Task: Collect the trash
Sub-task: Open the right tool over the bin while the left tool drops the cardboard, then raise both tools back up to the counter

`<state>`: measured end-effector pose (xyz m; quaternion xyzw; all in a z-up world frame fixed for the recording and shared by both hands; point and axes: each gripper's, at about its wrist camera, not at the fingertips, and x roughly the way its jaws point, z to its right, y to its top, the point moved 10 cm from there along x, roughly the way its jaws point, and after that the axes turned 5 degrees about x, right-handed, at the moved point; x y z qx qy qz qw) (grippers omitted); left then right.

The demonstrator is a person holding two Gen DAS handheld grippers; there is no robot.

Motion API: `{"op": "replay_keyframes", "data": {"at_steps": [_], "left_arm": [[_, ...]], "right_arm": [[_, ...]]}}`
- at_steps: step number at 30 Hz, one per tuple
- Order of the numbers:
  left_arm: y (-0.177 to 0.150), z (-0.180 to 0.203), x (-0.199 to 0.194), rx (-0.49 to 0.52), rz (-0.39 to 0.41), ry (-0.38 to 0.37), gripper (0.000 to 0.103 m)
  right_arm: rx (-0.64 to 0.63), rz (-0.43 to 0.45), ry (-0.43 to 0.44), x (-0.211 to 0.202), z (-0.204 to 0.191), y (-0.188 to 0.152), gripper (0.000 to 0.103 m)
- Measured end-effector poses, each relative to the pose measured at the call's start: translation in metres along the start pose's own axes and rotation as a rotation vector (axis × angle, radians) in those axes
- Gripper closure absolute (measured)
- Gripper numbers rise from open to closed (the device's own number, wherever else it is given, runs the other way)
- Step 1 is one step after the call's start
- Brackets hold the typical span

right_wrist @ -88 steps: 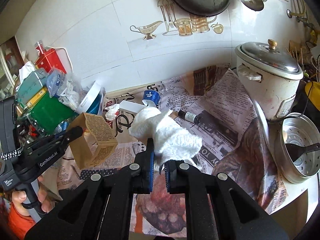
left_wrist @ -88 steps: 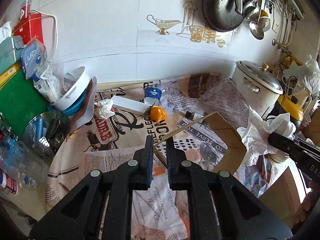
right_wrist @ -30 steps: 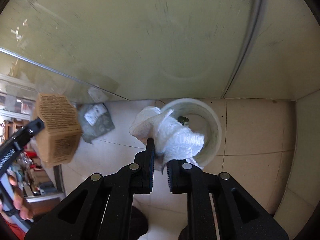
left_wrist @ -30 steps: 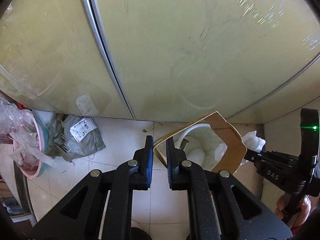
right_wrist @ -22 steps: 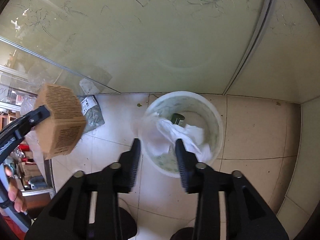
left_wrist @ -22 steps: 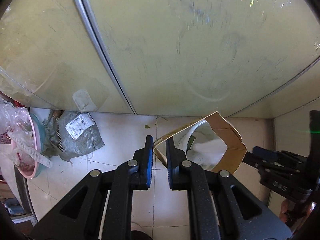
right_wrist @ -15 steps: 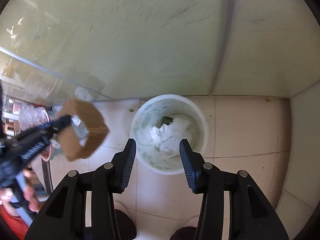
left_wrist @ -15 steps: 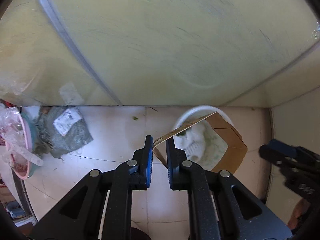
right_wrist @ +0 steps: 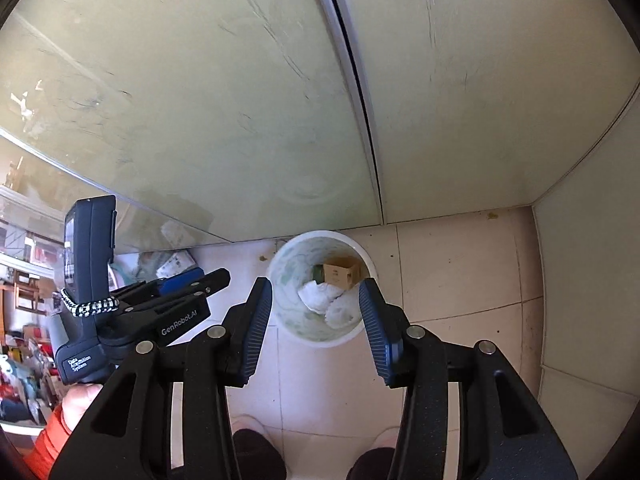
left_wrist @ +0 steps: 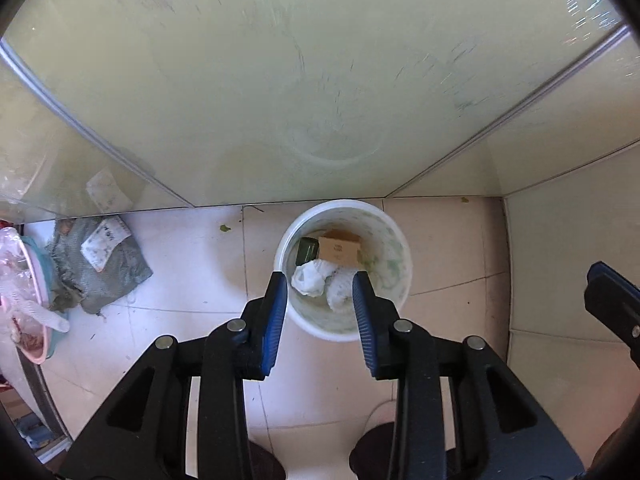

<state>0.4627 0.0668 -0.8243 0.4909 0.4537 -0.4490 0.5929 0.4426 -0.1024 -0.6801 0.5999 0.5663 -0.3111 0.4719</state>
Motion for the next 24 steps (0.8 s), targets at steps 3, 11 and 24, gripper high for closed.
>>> {"op": "replay_keyframes", "data": {"at_steps": [3, 11, 24], "left_arm": [[0.0, 0.0, -0.043, 0.002, 0.01, -0.001, 0.069], [0.003, 0.007, -0.19, -0.008, 0.079, -0.016, 0.057], [0.022, 0.05, -0.448, 0.006, 0.32, -0.05, 0.042]], "right_arm": [[-0.003, 0.006, -0.002, -0.023, -0.011, 0.003, 0.061], [0.004, 0.045, -0.003, -0.13, -0.042, 0.018, 0.061], [-0.09, 0.222, 0.034, -0.34, -0.097, 0.048, 0.053]]}}
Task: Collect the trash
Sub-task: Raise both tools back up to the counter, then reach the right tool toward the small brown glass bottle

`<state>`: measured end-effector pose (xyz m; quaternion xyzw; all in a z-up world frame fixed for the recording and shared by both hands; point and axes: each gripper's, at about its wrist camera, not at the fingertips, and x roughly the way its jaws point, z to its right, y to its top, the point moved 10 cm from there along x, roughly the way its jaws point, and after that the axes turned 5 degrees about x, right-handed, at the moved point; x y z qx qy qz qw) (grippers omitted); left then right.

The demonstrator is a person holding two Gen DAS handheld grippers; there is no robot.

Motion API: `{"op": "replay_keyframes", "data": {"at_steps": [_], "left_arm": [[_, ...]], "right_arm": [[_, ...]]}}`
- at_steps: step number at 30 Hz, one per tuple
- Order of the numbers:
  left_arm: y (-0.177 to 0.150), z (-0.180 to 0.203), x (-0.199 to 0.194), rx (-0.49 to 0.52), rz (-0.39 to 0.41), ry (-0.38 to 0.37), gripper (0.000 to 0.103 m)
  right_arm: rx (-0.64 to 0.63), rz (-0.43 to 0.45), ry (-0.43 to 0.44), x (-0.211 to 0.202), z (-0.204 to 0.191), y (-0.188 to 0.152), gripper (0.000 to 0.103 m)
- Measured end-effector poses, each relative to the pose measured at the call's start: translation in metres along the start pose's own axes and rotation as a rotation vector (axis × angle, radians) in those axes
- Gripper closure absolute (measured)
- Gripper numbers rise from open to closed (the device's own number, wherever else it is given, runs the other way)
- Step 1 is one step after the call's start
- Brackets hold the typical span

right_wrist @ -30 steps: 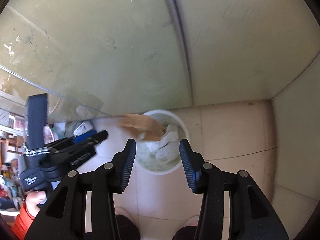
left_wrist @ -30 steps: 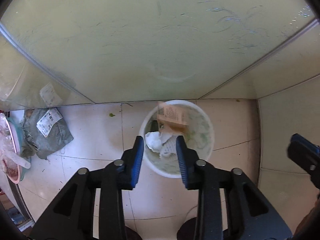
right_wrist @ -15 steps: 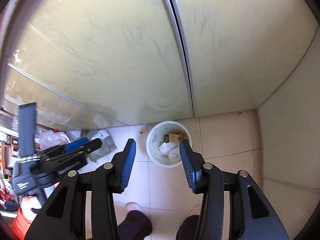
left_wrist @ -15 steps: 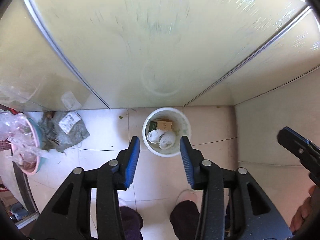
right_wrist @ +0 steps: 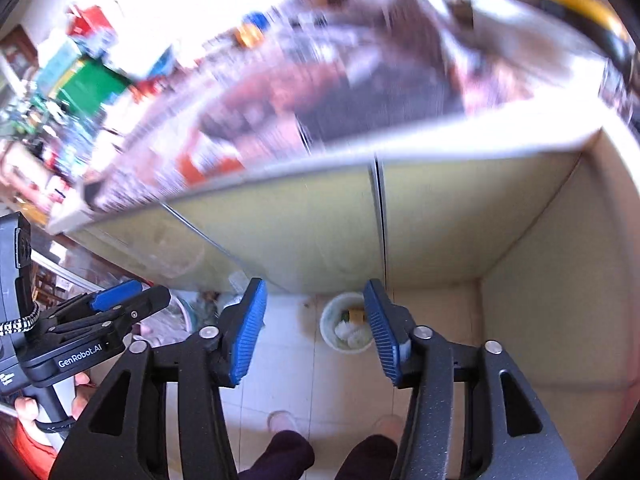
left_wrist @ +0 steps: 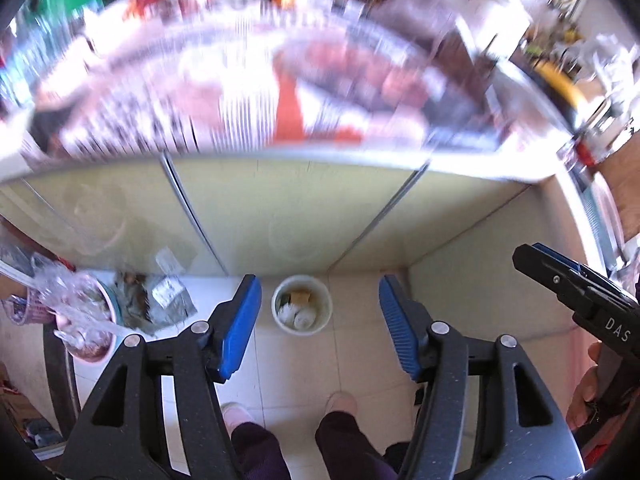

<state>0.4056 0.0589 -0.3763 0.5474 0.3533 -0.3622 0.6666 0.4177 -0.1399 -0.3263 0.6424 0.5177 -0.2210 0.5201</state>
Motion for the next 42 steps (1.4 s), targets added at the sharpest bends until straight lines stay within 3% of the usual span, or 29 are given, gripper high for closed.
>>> {"op": "replay_keyframes", "data": {"at_steps": [10, 18, 23, 30, 34, 42], "left_arm": [[0.077, 0.036, -0.151, -0.02, 0.313, 0.066, 0.036], [0.116, 0.046, -0.211, -0.016, 0.456, 0.116, 0.021], [0.146, 0.034, -0.216, -0.017, 0.499, 0.121, 0.015], [0.208, 0.003, -0.187, 0.004, 0.522, 0.096, 0.013], [0.259, -0.027, -0.161, 0.029, 0.513, 0.092, 0.013], [0.347, -0.082, -0.099, 0.081, 0.419, 0.043, 0.013]], "right_arm": [[-0.153, 0.184, 0.059, -0.117, -0.052, 0.057, 0.051], [-0.229, 0.321, 0.085, -0.172, -0.072, 0.1, 0.045], [-0.242, 0.359, 0.089, -0.176, -0.081, 0.127, 0.043], [-0.241, 0.375, 0.059, -0.139, -0.094, 0.171, 0.042], [-0.222, 0.376, 0.031, -0.107, -0.105, 0.21, 0.042], [-0.128, 0.331, -0.035, -0.041, -0.116, 0.279, 0.042]]}}
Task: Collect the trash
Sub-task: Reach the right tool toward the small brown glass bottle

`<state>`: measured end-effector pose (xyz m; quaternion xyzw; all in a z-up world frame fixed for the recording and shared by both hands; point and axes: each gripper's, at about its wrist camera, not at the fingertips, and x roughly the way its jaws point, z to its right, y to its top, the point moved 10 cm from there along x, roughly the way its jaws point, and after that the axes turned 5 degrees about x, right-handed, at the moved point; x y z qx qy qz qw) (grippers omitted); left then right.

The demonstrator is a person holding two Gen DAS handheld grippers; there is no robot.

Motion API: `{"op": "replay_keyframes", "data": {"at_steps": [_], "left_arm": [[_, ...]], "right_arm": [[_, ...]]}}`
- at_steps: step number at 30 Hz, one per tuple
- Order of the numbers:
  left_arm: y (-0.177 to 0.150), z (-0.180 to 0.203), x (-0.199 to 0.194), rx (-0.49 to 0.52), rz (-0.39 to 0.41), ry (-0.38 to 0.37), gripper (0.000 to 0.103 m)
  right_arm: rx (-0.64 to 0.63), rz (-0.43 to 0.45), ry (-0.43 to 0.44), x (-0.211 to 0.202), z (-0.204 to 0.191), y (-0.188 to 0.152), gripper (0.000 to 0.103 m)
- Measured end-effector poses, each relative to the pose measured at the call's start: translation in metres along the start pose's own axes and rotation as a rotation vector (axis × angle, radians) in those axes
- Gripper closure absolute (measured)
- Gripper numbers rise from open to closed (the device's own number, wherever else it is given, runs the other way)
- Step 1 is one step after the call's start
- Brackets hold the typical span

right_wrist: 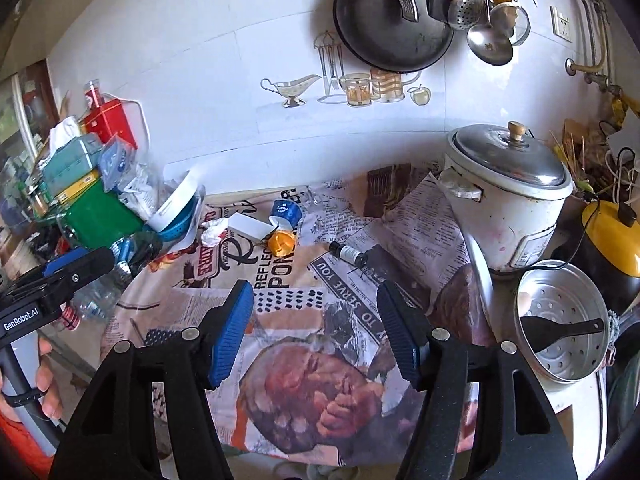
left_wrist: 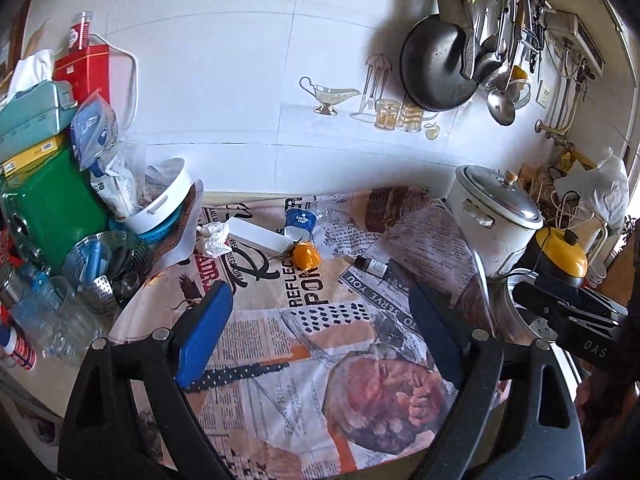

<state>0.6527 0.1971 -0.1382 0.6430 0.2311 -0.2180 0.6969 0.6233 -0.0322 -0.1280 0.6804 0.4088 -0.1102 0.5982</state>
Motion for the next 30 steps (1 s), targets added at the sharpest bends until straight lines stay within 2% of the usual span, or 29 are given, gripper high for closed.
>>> {"op": "replay_keyframes", "data": {"at_steps": [8, 12, 15, 20, 26, 30], "left_arm": [[0.002, -0.024, 0.081, -0.026, -0.114, -0.014, 0.013], [0.0, -0.03, 0.11, -0.038, -0.152, 0.026, 0.014], [-0.003, -0.034, 0.128, -0.086, -0.174, 0.067, 0.013], [-0.011, -0.035, 0.161, -0.181, -0.219, 0.149, 0.013], [-0.016, -0.028, 0.216, -0.213, -0.268, 0.165, 0.014], [-0.03, -0.03, 0.248, -0.247, -0.309, 0.175, 0.02]], "right_arm": [[0.029, -0.092, -0.057, 0.078, 0.018, 0.015, 0.042], [-0.009, -0.146, -0.05, 0.117, 0.028, 0.019, 0.043], [-0.057, -0.204, -0.019, 0.149, 0.035, 0.02, 0.043], [-0.119, -0.317, 0.085, 0.199, 0.044, 0.019, 0.043], [-0.2, -0.411, 0.117, 0.254, 0.054, 0.011, 0.043], [-0.233, -0.457, 0.12, 0.289, 0.054, 0.0, 0.053]]}}
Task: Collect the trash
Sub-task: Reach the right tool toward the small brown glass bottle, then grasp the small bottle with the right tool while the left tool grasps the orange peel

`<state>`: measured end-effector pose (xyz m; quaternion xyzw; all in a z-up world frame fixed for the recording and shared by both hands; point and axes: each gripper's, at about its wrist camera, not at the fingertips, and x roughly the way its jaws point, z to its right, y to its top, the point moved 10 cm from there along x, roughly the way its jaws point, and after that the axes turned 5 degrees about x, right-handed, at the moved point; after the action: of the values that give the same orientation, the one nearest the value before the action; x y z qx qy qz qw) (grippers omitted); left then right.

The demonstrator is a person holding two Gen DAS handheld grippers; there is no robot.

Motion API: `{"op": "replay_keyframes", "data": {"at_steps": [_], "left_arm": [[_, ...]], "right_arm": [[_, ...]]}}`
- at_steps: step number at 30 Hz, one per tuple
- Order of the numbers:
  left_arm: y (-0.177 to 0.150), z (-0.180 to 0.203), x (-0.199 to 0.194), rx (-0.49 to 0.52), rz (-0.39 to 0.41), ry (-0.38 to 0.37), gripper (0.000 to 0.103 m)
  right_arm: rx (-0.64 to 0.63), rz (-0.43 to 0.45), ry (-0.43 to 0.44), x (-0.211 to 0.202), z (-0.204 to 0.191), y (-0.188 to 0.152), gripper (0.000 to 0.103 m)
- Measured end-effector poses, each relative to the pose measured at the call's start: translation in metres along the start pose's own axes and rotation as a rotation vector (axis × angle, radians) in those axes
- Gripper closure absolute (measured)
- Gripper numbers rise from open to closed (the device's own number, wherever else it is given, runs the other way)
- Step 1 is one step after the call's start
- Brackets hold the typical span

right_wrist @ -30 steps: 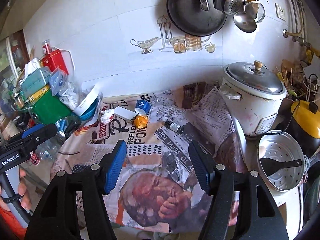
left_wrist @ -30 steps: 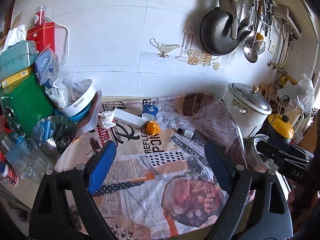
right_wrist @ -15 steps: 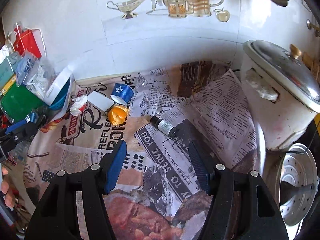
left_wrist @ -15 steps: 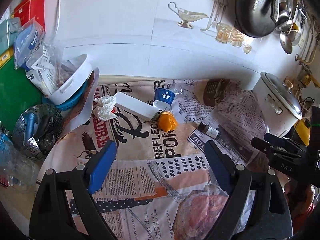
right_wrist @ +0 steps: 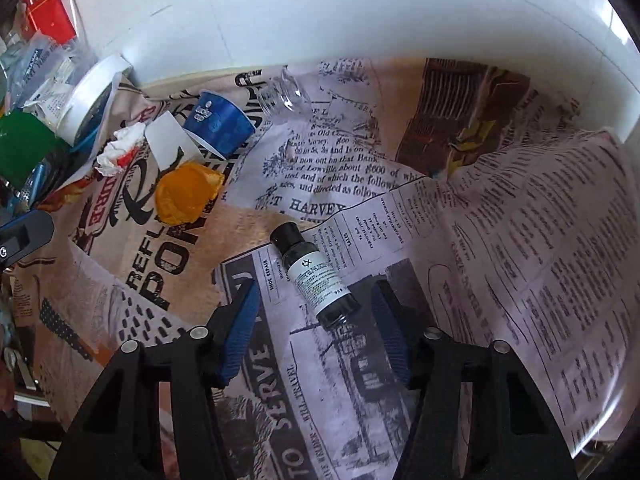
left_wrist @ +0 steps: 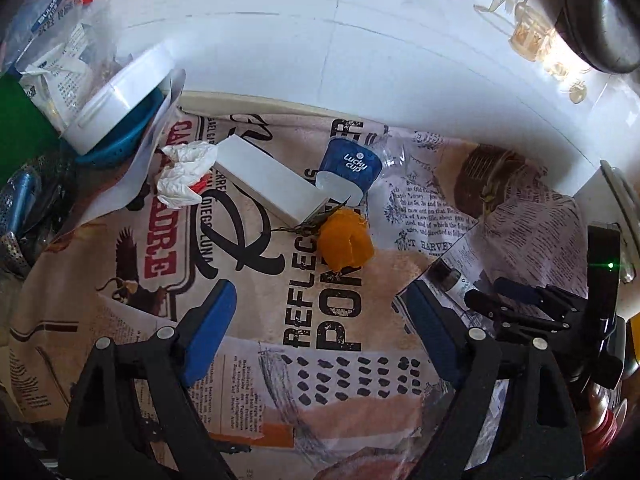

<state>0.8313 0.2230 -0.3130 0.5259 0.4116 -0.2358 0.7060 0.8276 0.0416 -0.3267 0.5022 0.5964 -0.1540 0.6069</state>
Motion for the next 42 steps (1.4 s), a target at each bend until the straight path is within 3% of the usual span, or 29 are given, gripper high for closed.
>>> {"op": "replay_keyframes", "data": {"at_steps": [5, 10, 18, 24, 26, 33, 42], "left_arm": [[-0.002, -0.002, 0.037, -0.026, -0.057, -0.02, 0.031], [0.009, 0.001, 0.062, -0.003, -0.066, -0.014, 0.043], [0.009, 0.003, 0.096, -0.014, -0.112, -0.016, 0.068], [0.008, 0.001, 0.106, -0.059, -0.086, 0.006, 0.091], [0.009, 0.002, 0.101, -0.051, -0.07, 0.011, 0.1], [0.01, -0.001, 0.054, 0.013, -0.022, -0.01, 0.101], [0.016, -0.007, -0.063, 0.164, 0.142, -0.084, 0.101]], "right_arm": [[-0.011, -0.041, 0.02, 0.029, 0.002, -0.001, 0.064], [-0.016, -0.048, 0.043, 0.036, -0.002, -0.005, 0.076], [0.023, -0.036, 0.1, 0.031, -0.01, -0.01, 0.077], [0.058, -0.012, 0.11, 0.017, -0.011, -0.015, 0.077], [0.07, 0.0, 0.106, 0.01, -0.01, -0.015, 0.077], [0.116, 0.053, 0.087, -0.018, -0.016, -0.012, 0.077], [0.17, 0.212, 0.043, -0.094, -0.051, -0.01, 0.077]]}}
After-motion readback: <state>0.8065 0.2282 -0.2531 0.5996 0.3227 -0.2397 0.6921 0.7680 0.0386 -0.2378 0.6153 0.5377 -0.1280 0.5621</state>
